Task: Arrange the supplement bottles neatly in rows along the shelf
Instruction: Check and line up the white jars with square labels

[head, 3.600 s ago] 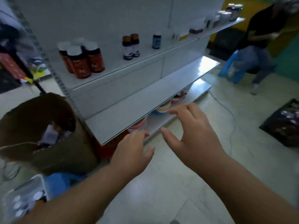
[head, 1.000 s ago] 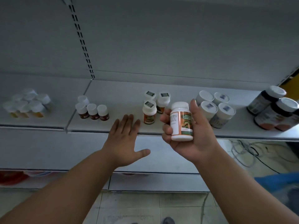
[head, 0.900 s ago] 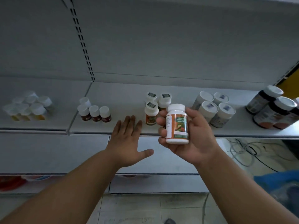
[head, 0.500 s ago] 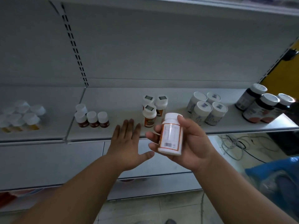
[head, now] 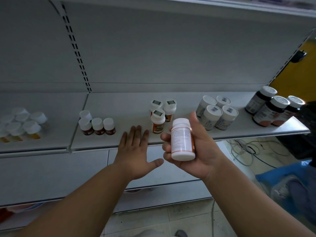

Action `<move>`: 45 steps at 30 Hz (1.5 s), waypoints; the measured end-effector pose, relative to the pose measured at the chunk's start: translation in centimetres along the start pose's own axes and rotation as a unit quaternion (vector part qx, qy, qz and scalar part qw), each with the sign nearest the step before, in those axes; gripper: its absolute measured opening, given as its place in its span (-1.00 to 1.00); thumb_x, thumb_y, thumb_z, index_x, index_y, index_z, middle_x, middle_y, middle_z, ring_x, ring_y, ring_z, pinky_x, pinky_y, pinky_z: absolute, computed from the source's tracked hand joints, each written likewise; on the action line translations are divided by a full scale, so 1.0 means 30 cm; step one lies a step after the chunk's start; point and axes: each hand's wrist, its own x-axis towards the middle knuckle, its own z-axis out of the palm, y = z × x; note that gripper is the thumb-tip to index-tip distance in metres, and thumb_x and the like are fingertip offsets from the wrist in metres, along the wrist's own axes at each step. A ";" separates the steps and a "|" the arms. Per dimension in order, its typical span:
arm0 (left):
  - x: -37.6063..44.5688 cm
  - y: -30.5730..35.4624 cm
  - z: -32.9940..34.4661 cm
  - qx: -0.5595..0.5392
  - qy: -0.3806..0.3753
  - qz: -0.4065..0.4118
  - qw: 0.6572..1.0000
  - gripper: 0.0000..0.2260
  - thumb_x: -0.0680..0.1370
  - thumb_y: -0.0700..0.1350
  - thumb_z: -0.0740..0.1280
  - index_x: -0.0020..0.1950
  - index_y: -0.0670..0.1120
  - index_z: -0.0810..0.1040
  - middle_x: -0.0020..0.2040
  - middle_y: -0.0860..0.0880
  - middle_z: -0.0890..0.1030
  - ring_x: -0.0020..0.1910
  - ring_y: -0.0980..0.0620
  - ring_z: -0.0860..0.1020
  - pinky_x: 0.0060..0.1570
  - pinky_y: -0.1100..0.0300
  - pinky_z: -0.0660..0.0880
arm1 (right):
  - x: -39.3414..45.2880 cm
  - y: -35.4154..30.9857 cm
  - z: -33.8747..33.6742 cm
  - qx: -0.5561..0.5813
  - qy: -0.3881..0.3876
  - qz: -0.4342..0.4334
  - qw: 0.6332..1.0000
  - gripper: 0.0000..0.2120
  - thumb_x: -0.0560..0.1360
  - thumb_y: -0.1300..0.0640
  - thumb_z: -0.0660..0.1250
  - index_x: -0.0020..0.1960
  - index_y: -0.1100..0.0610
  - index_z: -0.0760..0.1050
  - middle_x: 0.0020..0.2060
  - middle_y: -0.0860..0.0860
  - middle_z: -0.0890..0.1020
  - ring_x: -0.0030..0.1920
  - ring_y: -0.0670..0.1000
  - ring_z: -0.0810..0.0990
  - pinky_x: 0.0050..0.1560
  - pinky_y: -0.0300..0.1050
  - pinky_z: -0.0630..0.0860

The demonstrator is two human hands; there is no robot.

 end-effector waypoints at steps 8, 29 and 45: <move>-0.003 0.000 -0.003 0.001 -0.003 0.004 1.000 0.10 0.17 0.61 -0.43 0.56 -0.01 -0.41 0.57 -0.13 -0.41 0.52 -0.13 -0.44 0.48 -0.12 -0.40 | -0.018 0.012 -0.003 -0.056 0.013 -0.014 0.998 -0.55 0.27 0.03 0.55 0.09 0.20 0.62 -0.06 0.18 0.57 -0.12 0.13 0.58 -0.15 0.06 0.60; -0.003 -0.003 0.001 0.006 0.008 0.002 1.000 -0.03 0.44 0.55 -0.06 0.59 -0.03 -0.34 0.59 -0.14 -0.36 0.54 -0.13 -0.40 0.51 -0.12 -0.36 | -0.075 -0.015 0.093 -0.162 0.149 -0.032 0.975 -0.53 0.30 -0.15 0.42 -0.02 0.21 0.56 -0.32 0.11 0.63 -0.39 0.03 0.61 -0.42 -0.19 0.54; 0.002 -0.002 0.017 0.013 0.019 0.005 1.000 0.03 0.31 0.57 -0.25 0.59 -0.05 -0.35 0.58 -0.15 -0.37 0.55 -0.14 -0.40 0.51 -0.12 -0.36 | 0.164 -0.185 -0.085 -0.693 0.267 -0.221 0.633 -0.64 0.37 0.00 0.47 0.14 -0.04 0.50 -0.03 -0.07 0.62 -0.08 -0.04 0.61 -0.08 -0.02 0.60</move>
